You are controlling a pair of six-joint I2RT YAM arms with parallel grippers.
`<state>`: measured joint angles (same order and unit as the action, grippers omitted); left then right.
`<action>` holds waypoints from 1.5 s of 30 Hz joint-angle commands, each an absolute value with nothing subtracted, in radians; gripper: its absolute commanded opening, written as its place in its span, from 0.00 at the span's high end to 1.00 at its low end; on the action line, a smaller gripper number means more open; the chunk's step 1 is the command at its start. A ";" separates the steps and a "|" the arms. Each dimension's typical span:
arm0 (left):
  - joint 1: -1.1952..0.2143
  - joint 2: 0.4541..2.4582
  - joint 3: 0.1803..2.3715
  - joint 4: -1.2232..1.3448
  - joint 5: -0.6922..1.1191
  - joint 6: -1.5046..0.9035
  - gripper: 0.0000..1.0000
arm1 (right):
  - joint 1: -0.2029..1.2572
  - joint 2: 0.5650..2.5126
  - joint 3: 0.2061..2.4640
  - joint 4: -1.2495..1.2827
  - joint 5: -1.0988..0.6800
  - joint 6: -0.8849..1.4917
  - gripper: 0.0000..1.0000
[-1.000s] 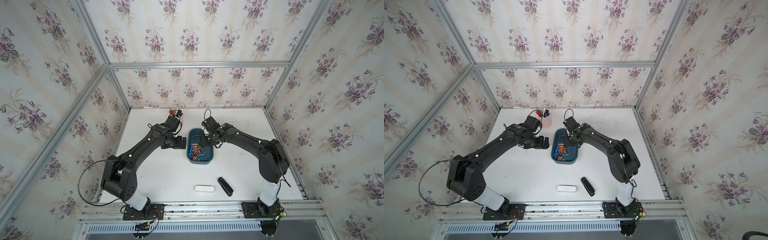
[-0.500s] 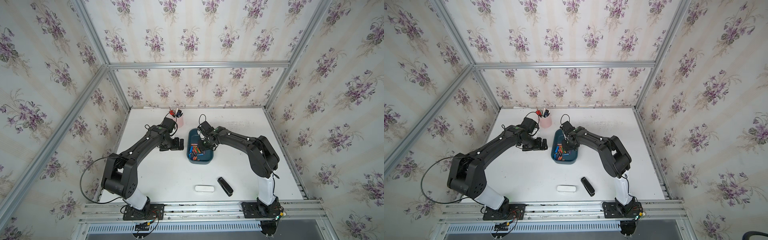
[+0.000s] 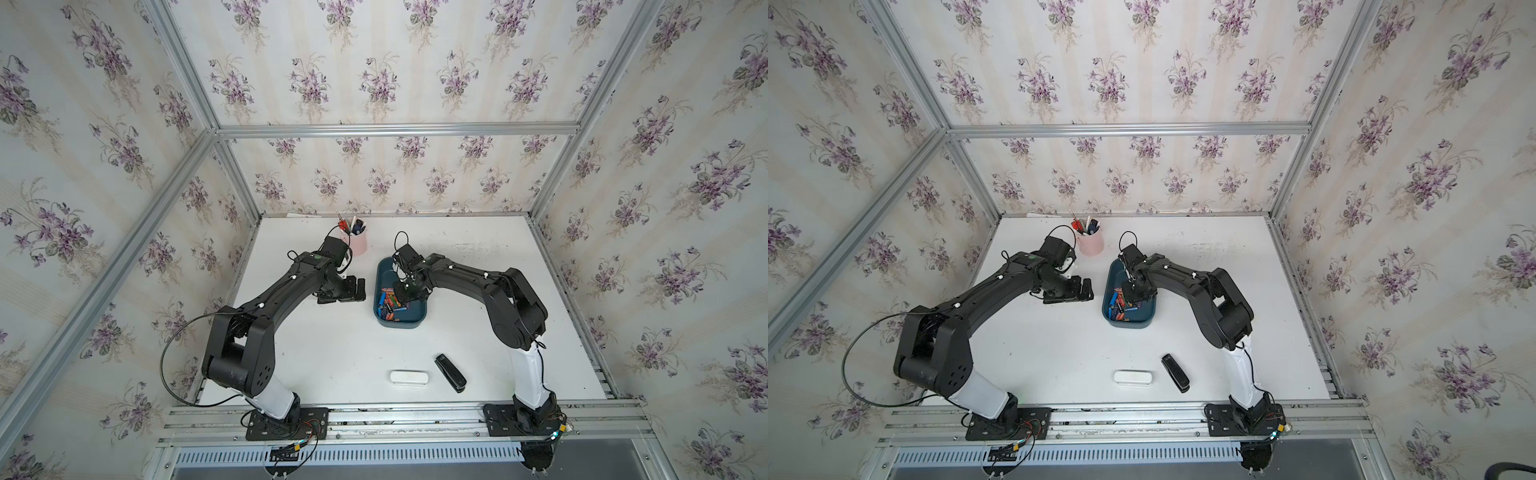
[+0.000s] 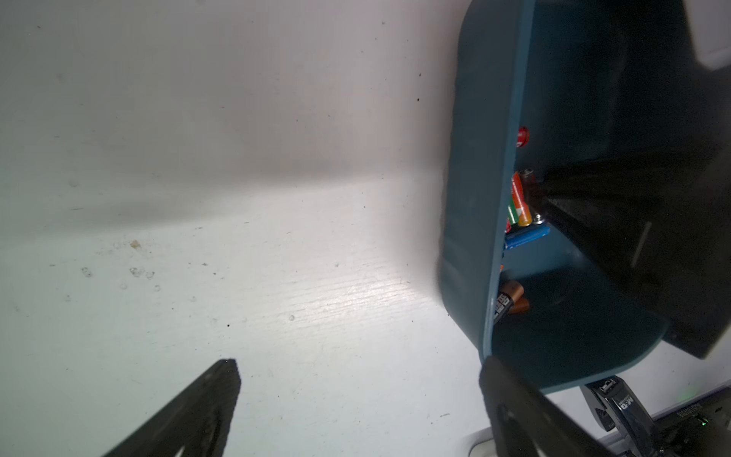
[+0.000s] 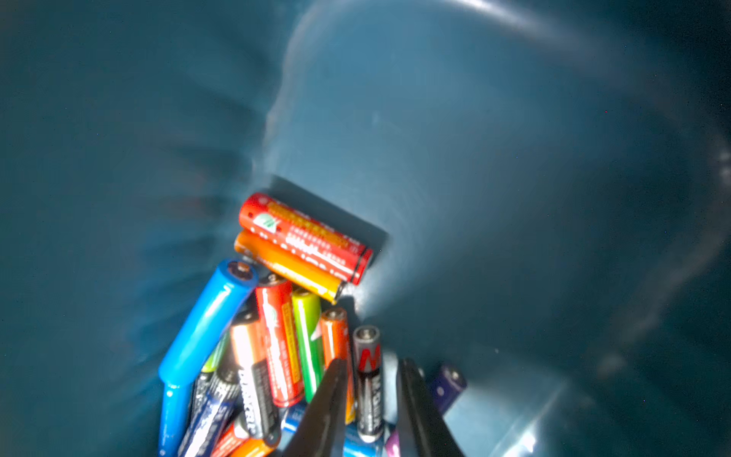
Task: Take the batteries out of the storage box
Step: Pick up the battery from the storage box, then place the battery at the center of the board.
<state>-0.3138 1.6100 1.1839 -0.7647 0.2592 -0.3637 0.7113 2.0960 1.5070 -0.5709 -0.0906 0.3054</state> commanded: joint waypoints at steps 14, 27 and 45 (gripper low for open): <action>-0.310 1.602 1.184 -0.767 0.264 -0.347 0.02 | 0.716 2.128 1.514 -0.611 -0.068 0.293 0.84; -0.311 1.599 1.198 -0.772 0.229 -0.338 0.02 | 0.715 2.044 1.584 -0.651 -0.067 0.319 0.87; -0.313 1.632 1.233 -0.782 0.235 -0.338 0.02 | 0.491 1.847 1.451 -0.695 0.000 0.280 0.87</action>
<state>-0.3138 1.6268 1.2236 -0.7818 0.2321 -0.3473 0.5285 1.8641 1.4860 -0.6830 -0.0246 0.3000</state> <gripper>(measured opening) 0.980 0.135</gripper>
